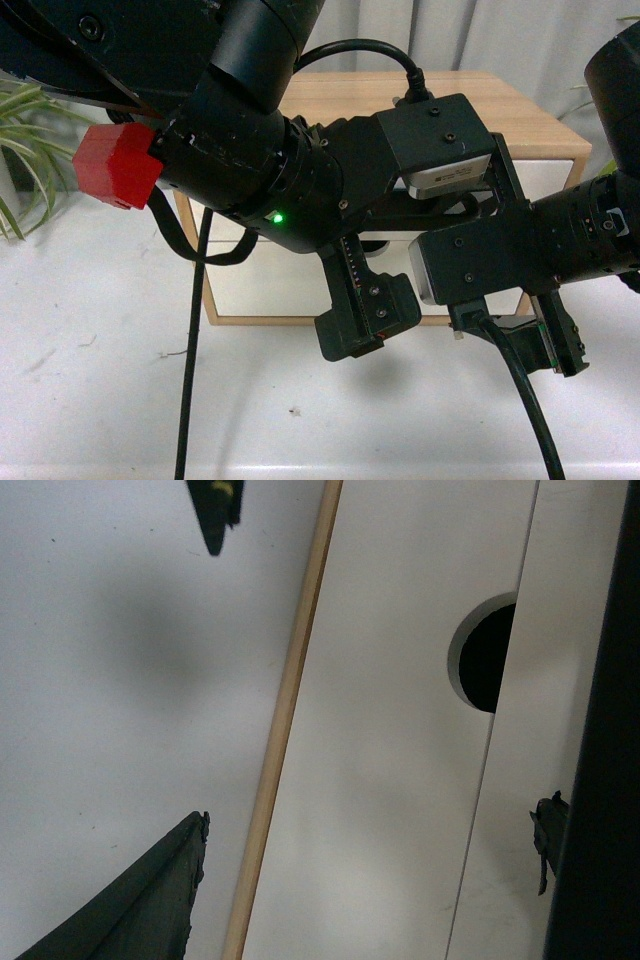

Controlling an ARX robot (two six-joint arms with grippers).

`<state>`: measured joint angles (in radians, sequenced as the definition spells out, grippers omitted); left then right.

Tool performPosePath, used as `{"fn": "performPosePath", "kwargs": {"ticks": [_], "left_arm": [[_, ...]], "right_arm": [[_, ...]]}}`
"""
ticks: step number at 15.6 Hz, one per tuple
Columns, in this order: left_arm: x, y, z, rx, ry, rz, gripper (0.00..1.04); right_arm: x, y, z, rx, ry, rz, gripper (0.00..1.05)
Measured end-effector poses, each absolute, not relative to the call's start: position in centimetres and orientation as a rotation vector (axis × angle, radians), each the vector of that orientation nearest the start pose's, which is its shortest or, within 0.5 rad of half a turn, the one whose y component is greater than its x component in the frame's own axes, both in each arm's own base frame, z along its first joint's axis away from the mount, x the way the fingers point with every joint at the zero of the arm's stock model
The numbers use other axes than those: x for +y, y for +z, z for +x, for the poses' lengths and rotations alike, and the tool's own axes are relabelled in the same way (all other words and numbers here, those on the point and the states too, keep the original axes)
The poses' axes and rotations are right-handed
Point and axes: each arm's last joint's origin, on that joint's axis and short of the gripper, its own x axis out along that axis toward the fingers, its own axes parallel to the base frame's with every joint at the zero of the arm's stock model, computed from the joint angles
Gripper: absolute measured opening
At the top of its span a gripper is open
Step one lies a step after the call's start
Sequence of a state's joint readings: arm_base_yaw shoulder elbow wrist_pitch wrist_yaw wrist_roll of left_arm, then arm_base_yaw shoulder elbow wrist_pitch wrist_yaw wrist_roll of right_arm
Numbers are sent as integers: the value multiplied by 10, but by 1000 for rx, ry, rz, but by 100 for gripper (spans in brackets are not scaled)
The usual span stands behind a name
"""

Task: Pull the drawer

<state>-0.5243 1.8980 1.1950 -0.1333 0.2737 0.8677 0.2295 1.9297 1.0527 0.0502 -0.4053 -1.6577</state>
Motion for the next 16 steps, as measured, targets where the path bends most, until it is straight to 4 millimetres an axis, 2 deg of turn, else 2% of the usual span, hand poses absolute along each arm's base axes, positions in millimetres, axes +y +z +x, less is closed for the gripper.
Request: {"fn": "performPosePath", "kwargs": {"ticks": [9,13,16], "left_arm": [[-210,169,323,480,-1142,897,98],[-210,166,309,477,-1167,908,98],[-212,154,296,482,-1203,902,98]], "right_arm": [[98,135,348,208,1159,-1398,98],[98,133,325,218,1135,-1363,98],[99,130,302,222,1143,-1358,98]]}}
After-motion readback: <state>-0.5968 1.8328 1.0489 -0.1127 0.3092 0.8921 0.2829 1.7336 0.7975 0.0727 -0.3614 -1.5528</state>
